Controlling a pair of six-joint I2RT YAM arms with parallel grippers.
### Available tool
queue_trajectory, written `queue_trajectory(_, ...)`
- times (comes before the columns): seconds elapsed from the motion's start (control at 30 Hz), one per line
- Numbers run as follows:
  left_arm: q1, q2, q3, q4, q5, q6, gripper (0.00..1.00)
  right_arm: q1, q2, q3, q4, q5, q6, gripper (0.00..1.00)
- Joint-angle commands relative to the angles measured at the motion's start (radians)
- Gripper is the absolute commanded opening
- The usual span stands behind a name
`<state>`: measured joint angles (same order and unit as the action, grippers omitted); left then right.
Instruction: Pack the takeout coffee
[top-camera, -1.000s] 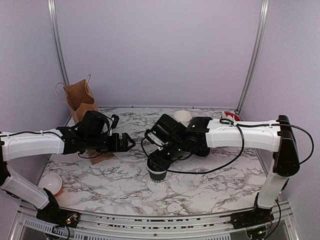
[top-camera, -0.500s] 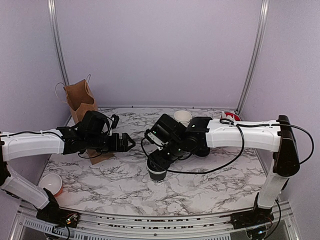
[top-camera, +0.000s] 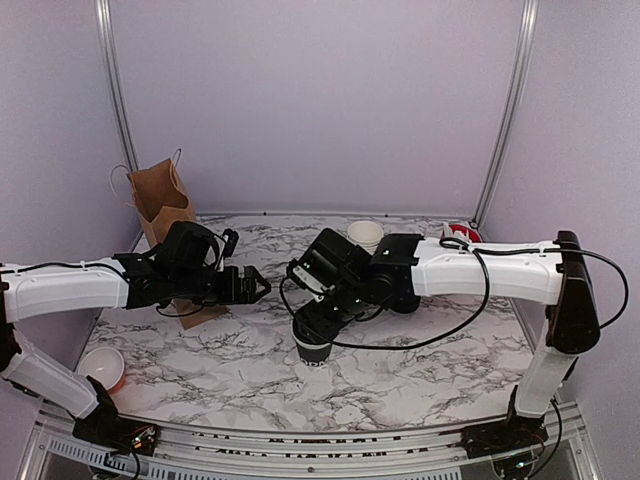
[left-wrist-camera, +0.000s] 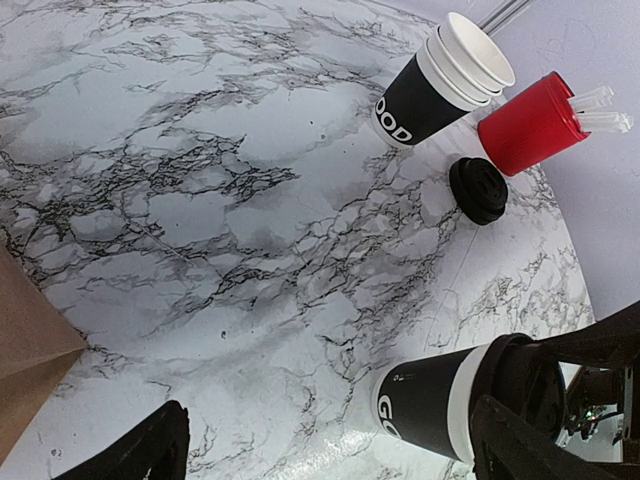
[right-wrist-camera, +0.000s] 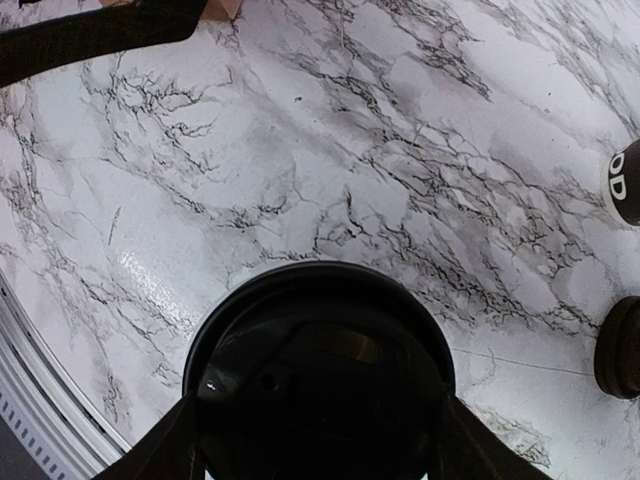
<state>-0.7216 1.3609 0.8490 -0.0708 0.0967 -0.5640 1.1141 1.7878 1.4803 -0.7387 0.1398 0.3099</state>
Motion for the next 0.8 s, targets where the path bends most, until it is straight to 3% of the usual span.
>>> queue_trajectory(0.0,-0.004,0.012,0.007,0.014,0.002,0.014,0.99,0.021,0.01,0.041,-0.023,0.014,-0.005,0.66)
queue_trajectory(0.77,-0.004,0.015,0.012,0.009,-0.003,0.018,0.99,0.046,0.017,0.079,-0.034,0.038,-0.027,0.66)
